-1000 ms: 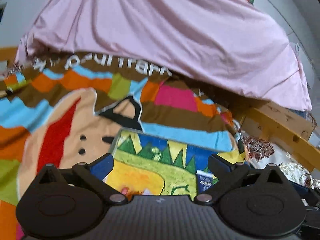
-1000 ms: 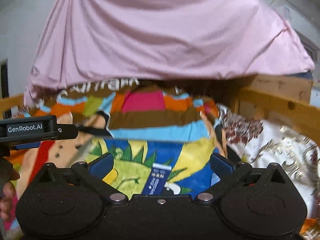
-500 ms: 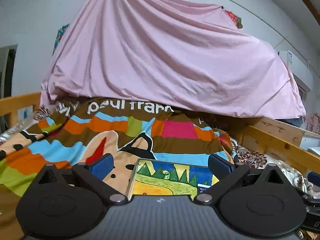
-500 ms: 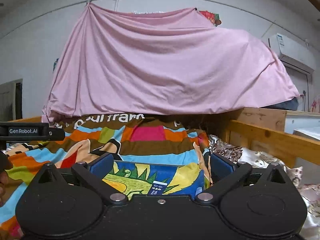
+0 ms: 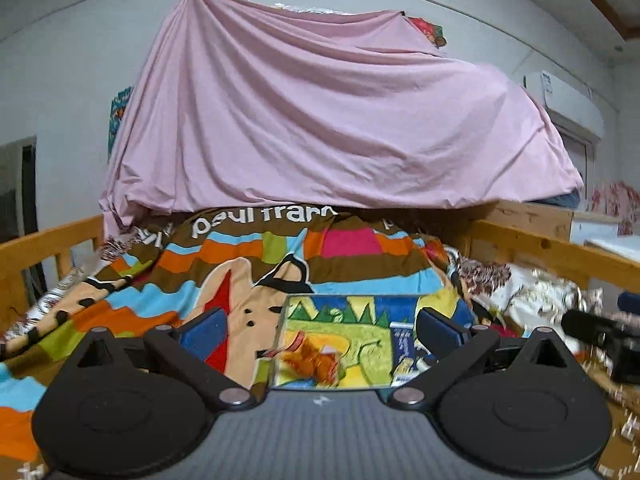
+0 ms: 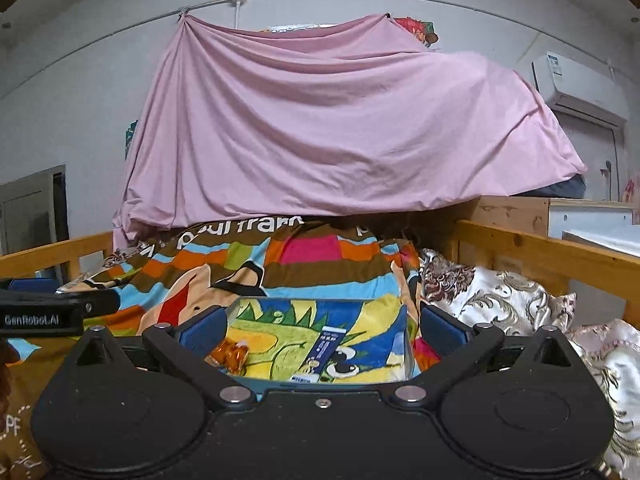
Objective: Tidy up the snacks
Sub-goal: 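Withdraw both grippers from the tray back over the remaining snacks, then grasp the clear-wrapped granola bar with the left gripper while the right gripper grasps the white bag, then lift the granola bar with the left gripper while the right gripper lifts the white bag, then carry the granola bar and white bag over the metal tray with both grippers, then open both grippers to drop the granola bar and white bag into the tray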
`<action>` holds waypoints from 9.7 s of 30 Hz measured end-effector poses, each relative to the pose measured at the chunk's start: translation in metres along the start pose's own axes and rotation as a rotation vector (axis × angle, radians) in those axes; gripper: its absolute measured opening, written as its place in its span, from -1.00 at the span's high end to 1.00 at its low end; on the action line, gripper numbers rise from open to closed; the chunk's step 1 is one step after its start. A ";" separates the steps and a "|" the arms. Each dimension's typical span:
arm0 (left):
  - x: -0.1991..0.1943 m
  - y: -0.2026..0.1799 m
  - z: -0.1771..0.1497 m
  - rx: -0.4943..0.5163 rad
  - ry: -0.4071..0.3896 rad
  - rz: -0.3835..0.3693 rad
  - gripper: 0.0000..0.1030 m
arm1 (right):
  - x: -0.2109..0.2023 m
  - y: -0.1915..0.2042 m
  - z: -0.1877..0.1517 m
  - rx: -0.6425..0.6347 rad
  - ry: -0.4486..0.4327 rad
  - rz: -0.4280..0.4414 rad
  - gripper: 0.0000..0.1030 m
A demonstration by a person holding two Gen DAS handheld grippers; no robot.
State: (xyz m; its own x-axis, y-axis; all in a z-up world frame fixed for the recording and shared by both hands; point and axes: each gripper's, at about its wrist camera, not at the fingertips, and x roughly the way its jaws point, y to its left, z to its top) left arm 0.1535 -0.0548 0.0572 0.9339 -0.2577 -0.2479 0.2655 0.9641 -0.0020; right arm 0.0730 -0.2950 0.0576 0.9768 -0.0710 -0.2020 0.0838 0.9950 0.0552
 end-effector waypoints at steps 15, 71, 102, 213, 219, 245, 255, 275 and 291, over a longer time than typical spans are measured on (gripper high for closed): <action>-0.045 0.019 -0.031 0.026 0.099 0.064 -0.99 | -0.033 0.020 -0.022 -0.038 0.109 0.047 -0.99; 0.107 0.100 -0.080 0.244 0.726 -0.129 -0.99 | 0.153 0.051 -0.091 -0.053 0.640 0.400 -0.99; 0.127 0.076 -0.080 0.198 0.697 -0.264 -0.47 | 0.162 0.058 -0.102 0.077 0.672 0.419 -0.78; 0.044 0.069 -0.058 -0.141 0.471 -0.153 0.22 | 0.056 0.143 -0.124 -0.896 0.305 0.149 0.00; 0.045 0.064 -0.051 -0.143 0.378 -0.176 0.22 | 0.063 0.136 -0.109 -0.888 0.232 0.119 0.00; 0.241 0.014 -0.025 -0.247 0.189 -0.223 0.22 | 0.268 0.041 -0.047 -0.661 0.161 -0.090 -0.03; 0.264 -0.005 -0.047 -0.185 0.261 -0.238 0.22 | 0.298 0.017 -0.062 -0.449 0.299 -0.124 -0.03; 0.293 -0.014 -0.060 -0.149 0.436 -0.285 0.21 | 0.324 0.008 -0.081 -0.362 0.396 -0.116 -0.07; 0.282 -0.010 -0.051 -0.175 0.412 -0.282 -0.32 | 0.305 -0.002 -0.066 -0.283 0.398 -0.121 -0.69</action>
State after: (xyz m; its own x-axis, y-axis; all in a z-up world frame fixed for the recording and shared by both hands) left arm 0.4023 -0.1335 -0.0621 0.6509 -0.4963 -0.5745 0.4163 0.8661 -0.2766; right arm 0.3579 -0.3137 -0.0685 0.8078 -0.2094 -0.5510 0.0814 0.9654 -0.2477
